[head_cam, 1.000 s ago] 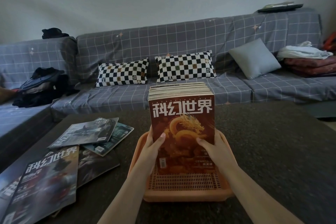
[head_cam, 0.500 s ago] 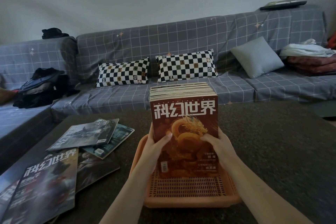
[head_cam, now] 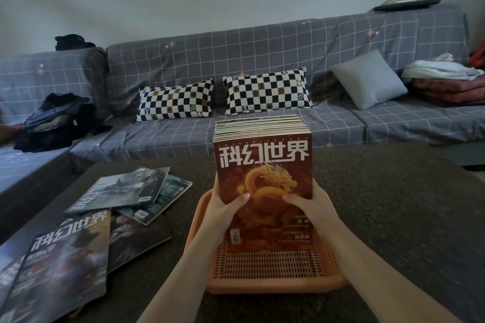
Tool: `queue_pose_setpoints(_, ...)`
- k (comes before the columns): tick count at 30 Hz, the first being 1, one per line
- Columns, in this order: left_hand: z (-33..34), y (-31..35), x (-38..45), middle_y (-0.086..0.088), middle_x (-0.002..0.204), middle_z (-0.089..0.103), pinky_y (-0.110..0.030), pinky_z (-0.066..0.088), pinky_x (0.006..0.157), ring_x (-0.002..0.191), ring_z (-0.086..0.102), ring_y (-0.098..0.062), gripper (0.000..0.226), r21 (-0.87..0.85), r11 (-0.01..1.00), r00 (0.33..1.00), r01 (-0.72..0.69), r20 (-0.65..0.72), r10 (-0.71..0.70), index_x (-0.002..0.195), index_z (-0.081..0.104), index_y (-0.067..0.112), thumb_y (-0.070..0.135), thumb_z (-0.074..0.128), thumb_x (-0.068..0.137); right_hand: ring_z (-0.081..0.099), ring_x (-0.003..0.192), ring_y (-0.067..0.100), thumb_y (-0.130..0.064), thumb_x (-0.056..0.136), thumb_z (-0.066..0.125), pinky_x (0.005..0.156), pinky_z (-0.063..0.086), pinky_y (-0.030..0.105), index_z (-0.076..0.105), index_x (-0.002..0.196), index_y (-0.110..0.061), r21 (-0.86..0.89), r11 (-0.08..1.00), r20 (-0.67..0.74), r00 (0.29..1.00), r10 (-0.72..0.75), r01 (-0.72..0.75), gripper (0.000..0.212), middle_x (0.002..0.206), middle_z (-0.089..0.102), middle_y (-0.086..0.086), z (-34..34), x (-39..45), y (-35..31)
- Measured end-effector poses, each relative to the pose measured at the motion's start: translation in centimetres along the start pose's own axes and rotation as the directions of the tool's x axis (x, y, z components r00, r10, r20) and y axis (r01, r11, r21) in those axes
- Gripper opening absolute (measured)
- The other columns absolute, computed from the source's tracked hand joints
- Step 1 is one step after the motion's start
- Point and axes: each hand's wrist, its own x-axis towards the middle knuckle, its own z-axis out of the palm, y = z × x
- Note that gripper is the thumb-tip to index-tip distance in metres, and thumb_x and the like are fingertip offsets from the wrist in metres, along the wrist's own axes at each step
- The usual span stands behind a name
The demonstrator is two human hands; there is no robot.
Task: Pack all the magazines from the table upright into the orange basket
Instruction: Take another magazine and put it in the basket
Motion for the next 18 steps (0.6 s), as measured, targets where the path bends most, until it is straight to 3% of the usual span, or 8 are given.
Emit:
queue_pose_setpoints(4, -0.1, 0.7, -0.6, 0.001, 0.131, 0.06, -0.038, 0.058, 0.086, 0.109, 0.065, -0.017, 0.118, 0.02, 1.0, 1.0, 0.011, 0.004, -0.011, 0.144, 0.029, 0.044, 0.054, 0.091, 0.044, 0.066, 0.09, 0.009, -0.046, 0.049, 0.077, 0.076, 0.053, 0.034, 0.054, 0.089, -0.066, 0.032, 0.999, -0.044, 0.999, 0.009, -0.007, 0.051, 0.099, 0.068, -0.014, -0.1, 0.2, 0.2)
queue_pose_setpoints(6, -0.2, 1.0, -1.2, -0.001, 0.139, 0.052, -0.05, 0.049, 0.099, 0.121, 0.057, -0.023, 0.121, 0.1, 0.993, 0.998, 0.056, -0.015, -0.055, 0.148, 0.019, 0.043, 0.056, 0.088, 0.049, 0.066, 0.086, 0.008, -0.04, 0.053, 0.078, 0.074, 0.053, 0.033, 0.055, 0.088, -0.066, 0.038, 0.999, -0.058, 0.998, 0.006, -0.004, 0.049, 0.094, 0.069, -0.014, -0.2, 0.1, 0.2)
queue_pose_setpoints(9, -0.3, 1.1, -2.1, -0.001, 0.147, 0.044, -0.051, 0.04, 0.107, 0.131, 0.047, -0.025, 0.115, 0.196, 0.975, 0.995, 0.102, -0.042, -0.096, 0.153, 0.002, 0.035, 0.048, 0.08, 0.069, 0.064, 0.082, 0.004, -0.028, 0.066, 0.078, 0.066, 0.048, 0.025, 0.053, 0.087, -0.064, -0.009, 1.0, -0.058, 0.998, -0.009, 0.008, 0.049, 0.092, 0.066, -0.016, -0.3, -0.5, 0.0)
queue_pose_setpoints(10, -0.2, 1.0, -2.4, 0.0, 0.148, 0.043, -0.05, 0.039, 0.109, 0.133, 0.045, -0.024, 0.116, 0.213, 0.971, 0.994, 0.104, -0.047, -0.096, 0.153, -0.003, 0.033, 0.047, 0.078, 0.072, 0.062, 0.082, 0.002, -0.026, 0.068, 0.077, 0.065, 0.046, 0.023, 0.052, 0.098, -0.061, -0.022, 1.0, -0.064, 0.998, -0.005, 0.004, 0.052, 0.093, 0.064, -0.017, -0.3, -0.7, -0.1)
queue_pose_setpoints(12, 0.0, 0.9, -3.2, 0.001, 0.147, 0.044, -0.048, 0.038, 0.109, 0.133, 0.045, -0.023, 0.113, 0.246, 0.965, 0.995, 0.086, -0.067, -0.072, 0.154, -0.005, 0.029, 0.046, 0.075, 0.076, 0.059, 0.09, 0.007, -0.026, 0.071, 0.075, 0.075, 0.047, 0.028, 0.04, 0.133, -0.036, -0.054, 0.998, -0.093, 0.996, 0.002, -0.007, 0.072, 0.106, 0.06, -0.014, -0.3, -1.2, 0.0)
queue_pose_setpoints(14, 0.2, 0.8, -4.0, 0.003, 0.14, 0.05, -0.043, 0.046, 0.102, 0.124, 0.053, -0.018, 0.1, 0.284, 0.956, 0.993, 0.077, -0.104, -0.049, 0.153, 0.009, 0.03, 0.044, 0.074, 0.078, 0.057, 0.094, 0.006, -0.027, 0.071, 0.073, 0.077, 0.047, 0.029, 0.032, 0.139, -0.027, -0.092, 0.996, -0.127, 0.992, 0.002, -0.014, 0.079, 0.107, 0.054, -0.015, -0.3, -2.0, 0.3)
queue_pose_setpoints(16, 0.4, 0.6, -4.8, 0.006, 0.132, 0.055, -0.027, 0.052, 0.084, 0.111, 0.059, -0.01, 0.087, 0.305, 0.951, 0.993, 0.055, -0.114, -0.021, 0.148, 0.022, 0.03, 0.042, 0.074, 0.079, 0.054, 0.088, -0.002, -0.029, 0.071, 0.072, 0.067, 0.042, 0.021, 0.038, 0.125, -0.042, -0.134, 0.991, -0.147, 0.989, -0.03, 0.01, 0.066, 0.099, 0.051, -0.022, -0.1, -3.1, 0.6)
queue_pose_setpoints(18, 0.4, 0.7, -5.3, 0.01, 0.128, 0.056, -0.011, 0.048, 0.065, 0.098, 0.06, -0.001, 0.082, 0.345, 0.938, 0.995, 0.035, -0.103, 0.001, 0.146, 0.024, 0.032, 0.041, 0.072, 0.081, 0.056, 0.09, -0.002, -0.032, 0.071, 0.07, 0.07, 0.043, 0.021, 0.033, 0.109, -0.056, -0.181, 0.983, -0.156, 0.987, -0.05, 0.021, 0.058, 0.1, 0.052, -0.022, 0.1, -4.0, 0.7)
